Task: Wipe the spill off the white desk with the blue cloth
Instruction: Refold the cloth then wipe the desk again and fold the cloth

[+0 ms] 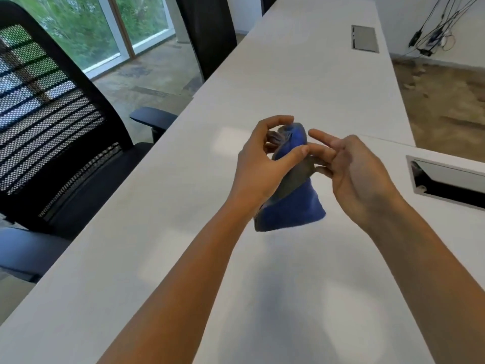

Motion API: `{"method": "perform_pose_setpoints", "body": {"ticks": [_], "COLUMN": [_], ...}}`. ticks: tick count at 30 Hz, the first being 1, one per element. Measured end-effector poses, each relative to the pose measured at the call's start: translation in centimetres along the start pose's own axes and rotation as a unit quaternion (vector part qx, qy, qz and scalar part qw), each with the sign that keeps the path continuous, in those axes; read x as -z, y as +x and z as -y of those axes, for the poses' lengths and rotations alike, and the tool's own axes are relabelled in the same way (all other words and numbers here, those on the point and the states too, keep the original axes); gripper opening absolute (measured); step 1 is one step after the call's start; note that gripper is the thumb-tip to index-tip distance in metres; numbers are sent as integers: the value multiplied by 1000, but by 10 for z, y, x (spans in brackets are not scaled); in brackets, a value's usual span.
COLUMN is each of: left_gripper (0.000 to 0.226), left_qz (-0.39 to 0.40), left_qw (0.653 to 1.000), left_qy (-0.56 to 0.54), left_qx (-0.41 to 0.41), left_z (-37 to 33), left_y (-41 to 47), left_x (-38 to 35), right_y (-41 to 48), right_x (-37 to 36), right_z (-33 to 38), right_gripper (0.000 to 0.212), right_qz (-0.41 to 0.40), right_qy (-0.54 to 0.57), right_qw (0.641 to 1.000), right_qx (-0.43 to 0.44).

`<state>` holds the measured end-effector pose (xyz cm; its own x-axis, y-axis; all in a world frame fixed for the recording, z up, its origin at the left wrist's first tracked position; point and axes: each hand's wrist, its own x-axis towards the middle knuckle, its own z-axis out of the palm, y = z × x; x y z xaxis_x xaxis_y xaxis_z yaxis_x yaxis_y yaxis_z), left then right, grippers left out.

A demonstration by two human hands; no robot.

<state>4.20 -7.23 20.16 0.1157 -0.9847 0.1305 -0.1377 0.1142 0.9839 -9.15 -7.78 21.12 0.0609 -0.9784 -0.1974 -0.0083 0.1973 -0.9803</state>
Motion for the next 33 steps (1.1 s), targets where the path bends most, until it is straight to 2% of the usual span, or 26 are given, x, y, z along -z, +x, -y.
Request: {"method": "perform_pose_setpoints", "body": {"ticks": [2, 3, 5, 6, 8, 10, 13, 15, 17, 19, 20, 22, 24, 25, 27, 28, 31, 32, 33], "left_gripper": [42, 39, 36, 34, 31, 30, 31, 28, 20, 20, 23, 29, 32, 33, 34, 34, 35, 35, 34], "left_qz": [-15, -20, -28, -31, -28, -7, 42, 16, -57, -120, -142, -175, -202, -216, -255, -279, -332, -343, -347], "left_qw": [1000, 1000, 999, 999, 999, 999, 998, 999, 997, 987, 979, 962, 948, 941, 931, 925, 909, 907, 907], "left_qy": [-6, -7, -21, -25, -25, -29, -48, -30, 30, 107, 146, 205, 237, 244, 240, 235, 224, 217, 211], "left_qx": [-5, -9, -8, -8, -15, -10, -17, -36, -41, -23, -8, 32, 70, 85, 103, 109, 113, 110, 108], "left_z": [2, 3, 4, 5, 8, 10, 12, 21, 43, 75, 92, 122, 143, 149, 157, 159, 156, 153, 150], "left_y": [-1, -2, -5, -6, -8, -10, -9, -5, -1, -3, -8, -22, -40, -49, -63, -68, -74, -73, -71], "left_x": [3, 2, -3, -5, -10, -13, -6, 9, 35, 69, 86, 117, 144, 157, 180, 193, 216, 220, 223], "right_y": [-6, -8, -12, -12, -10, -4, 6, 10, 14, 15, 15, 15, 19, 25, 33, 30, -17, -44, -55], "right_x": [3, 3, -5, -12, -22, -27, -21, -15, -13, -20, -27, -44, -58, -60, -59, -64, -91, -107, -120], "right_z": [-14, -22, -39, -47, -63, -70, -70, -66, -64, -67, -73, -104, -146, -161, -170, -175, -193, -201, -207], "right_gripper": [31, 41, 81, 88, 69, 46, 28, 22, 21, 39, 55, 82, 85, 82, 72, 67, 54, 47, 40], "right_qz": [30, 48, 87, 86, 38, -10, -5, -35, -53, 45, 120, 242, 277, 270, 262, 280, 384, 415, 418], "right_qy": [-14, -51, -132, -154, -141, -71, -6, -25, -74, -198, -287, -449, -585, -612, -611, -613, -578, -570, -572], "right_qw": [998, 995, 985, 982, 984, 992, 995, 995, 992, 977, 948, 858, 750, 722, 718, 700, 600, 563, 527], "right_qx": [56, 72, 68, 68, 101, 100, 95, 90, 81, 72, 58, 59, 137, 177, 207, 236, 400, 430, 469]}}
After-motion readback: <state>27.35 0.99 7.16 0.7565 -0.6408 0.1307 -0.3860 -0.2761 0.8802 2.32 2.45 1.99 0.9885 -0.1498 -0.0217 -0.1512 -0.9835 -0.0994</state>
